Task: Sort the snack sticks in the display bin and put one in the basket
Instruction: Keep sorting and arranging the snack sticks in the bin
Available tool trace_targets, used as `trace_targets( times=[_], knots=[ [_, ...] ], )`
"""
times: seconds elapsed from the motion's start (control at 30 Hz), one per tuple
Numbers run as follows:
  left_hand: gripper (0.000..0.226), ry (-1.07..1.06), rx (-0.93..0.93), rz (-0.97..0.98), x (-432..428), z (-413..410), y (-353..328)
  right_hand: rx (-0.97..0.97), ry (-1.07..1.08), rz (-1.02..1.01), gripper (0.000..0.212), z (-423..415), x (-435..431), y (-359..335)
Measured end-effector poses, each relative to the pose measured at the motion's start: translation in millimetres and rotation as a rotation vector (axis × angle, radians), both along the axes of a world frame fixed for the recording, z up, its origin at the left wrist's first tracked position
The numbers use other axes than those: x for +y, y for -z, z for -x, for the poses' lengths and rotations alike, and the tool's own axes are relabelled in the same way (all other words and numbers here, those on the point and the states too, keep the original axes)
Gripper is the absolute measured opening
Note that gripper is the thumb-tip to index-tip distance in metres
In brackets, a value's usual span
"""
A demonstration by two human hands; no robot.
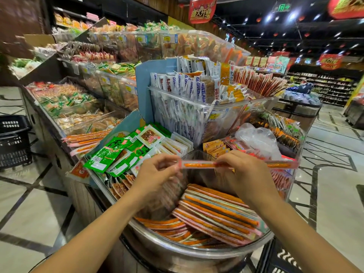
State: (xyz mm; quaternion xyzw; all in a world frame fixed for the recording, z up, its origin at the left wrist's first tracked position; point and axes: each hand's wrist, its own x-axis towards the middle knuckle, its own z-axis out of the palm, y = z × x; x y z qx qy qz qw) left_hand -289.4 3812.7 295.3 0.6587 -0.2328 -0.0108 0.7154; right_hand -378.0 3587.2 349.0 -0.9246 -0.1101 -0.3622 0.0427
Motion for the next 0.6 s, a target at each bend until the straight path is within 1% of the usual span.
trace_targets(
  times=[0.03,0.1,0.17,0.27,0.4,0.47,0.53,0.6],
  knots=[
    [0.019,-0.021,0.002,0.015,0.9,-0.9,-3.7,-0.002,0.0,-0.08,0.013,-1.0,-0.7,-3.3],
    [0.018,-0.051,-0.009,-0.003,2.0,-2.4,-7.9,-0.017,-0.005,-0.303,0.011,-2.4,-1.9,-11.0],
    [0.016,-0.06,-0.038,-0.052,0.6,-2.7,-6.9,-0.039,0.001,-0.528,0.011,-2.6,-1.2,-18.3],
    [0.017,-0.063,-0.123,-0.152,-7.5,-1.8,-0.4,-0.014,-0.022,-0.807,0.016,-2.5,0.1,-23.3],
    [0.014,-0.007,-0.251,-0.379,-23.8,7.3,9.9,0.004,-0.045,-1.046,0.022,-1.6,1.8,-19.4],
    [0.023,0.06,-0.315,-0.477,-33.2,17.1,11.7,0.027,-0.09,-1.203,0.022,-1.5,4.7,-13.5],
    [0.031,0.118,-0.334,-0.541,-41.0,24.6,11.7,0.062,-0.112,-1.279,0.019,-1.0,6.6,-6.6],
    [0.03,0.099,-0.383,-0.631,-46.3,25.6,14.1,0.088,-0.113,-1.306,0.02,1.6,7.0,-1.0]
  ],
)
